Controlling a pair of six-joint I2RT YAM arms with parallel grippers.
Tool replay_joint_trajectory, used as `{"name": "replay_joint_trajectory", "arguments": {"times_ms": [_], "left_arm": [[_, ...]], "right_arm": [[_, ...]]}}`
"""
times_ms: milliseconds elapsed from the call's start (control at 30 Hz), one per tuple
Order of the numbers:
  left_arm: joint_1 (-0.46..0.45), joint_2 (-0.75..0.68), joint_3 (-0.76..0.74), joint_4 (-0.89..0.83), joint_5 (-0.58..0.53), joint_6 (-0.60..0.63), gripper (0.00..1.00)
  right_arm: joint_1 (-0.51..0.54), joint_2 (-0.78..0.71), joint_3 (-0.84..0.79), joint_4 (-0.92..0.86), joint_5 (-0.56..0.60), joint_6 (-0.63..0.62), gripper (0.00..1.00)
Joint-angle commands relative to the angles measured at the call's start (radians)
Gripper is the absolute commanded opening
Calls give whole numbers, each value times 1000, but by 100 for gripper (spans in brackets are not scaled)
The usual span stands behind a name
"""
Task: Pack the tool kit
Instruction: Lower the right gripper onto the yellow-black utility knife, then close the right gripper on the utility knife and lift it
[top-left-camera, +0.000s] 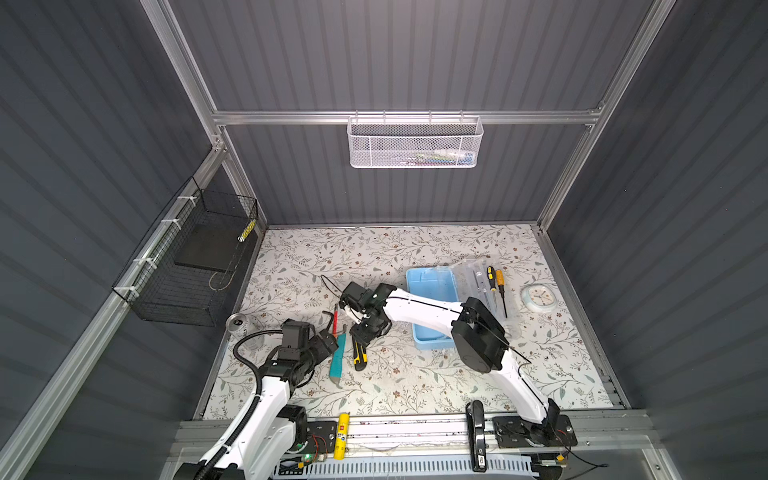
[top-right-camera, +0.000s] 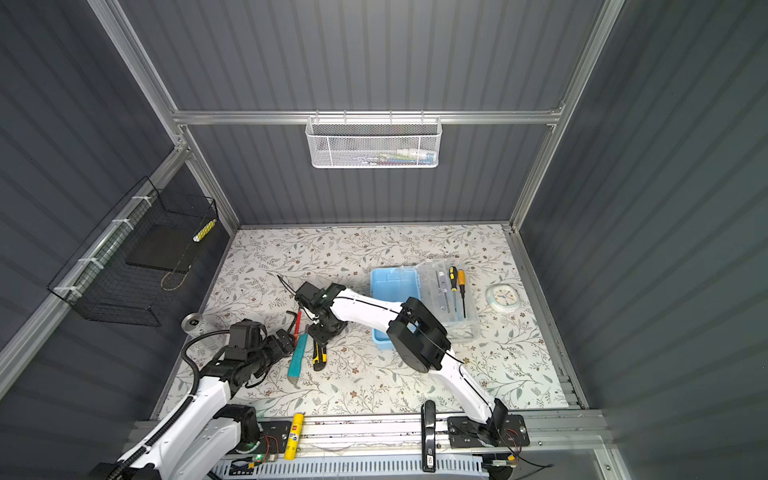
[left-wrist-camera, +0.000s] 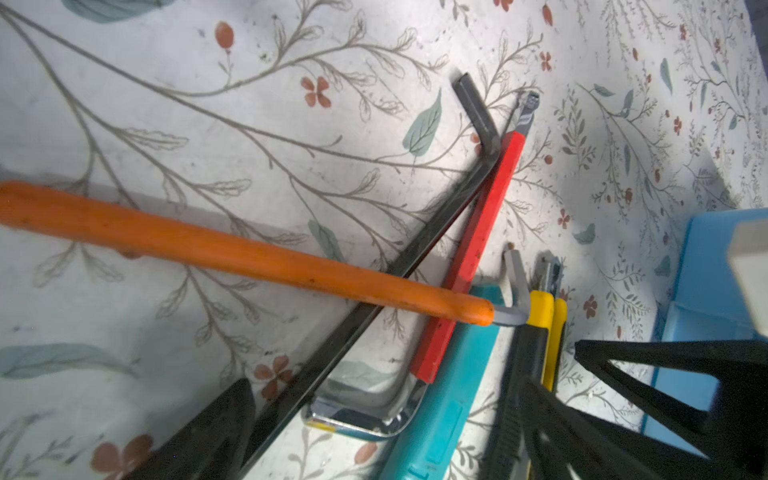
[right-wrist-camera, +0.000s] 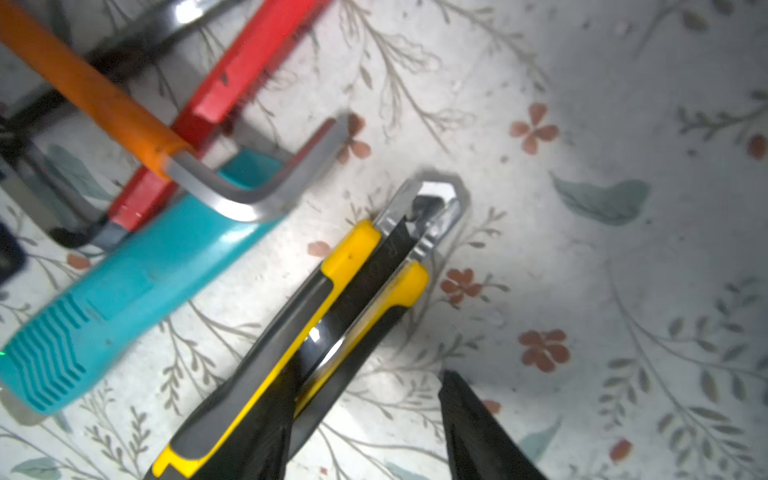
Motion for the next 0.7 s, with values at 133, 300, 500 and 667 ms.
{"name": "replay_joint_trajectory", "arguments": {"times_ms": [133, 300, 500, 667], "left_arm": [[-5, -12, -42, 24, 52, 3, 99], [-14, -14, -49, 49, 76, -19, 99], [-29, -31, -48, 77, 91, -37, 100], [-39, -19, -26, 59, 77, -26, 99]], "right_arm": [[-73, -39, 2, -23, 58, -108, 60], [-80, -79, 8, -1, -41, -17, 63], [-56, -89, -39, -11, -52, 142, 68], [-42, -42, -14, -63, 20, 179, 69]]}}
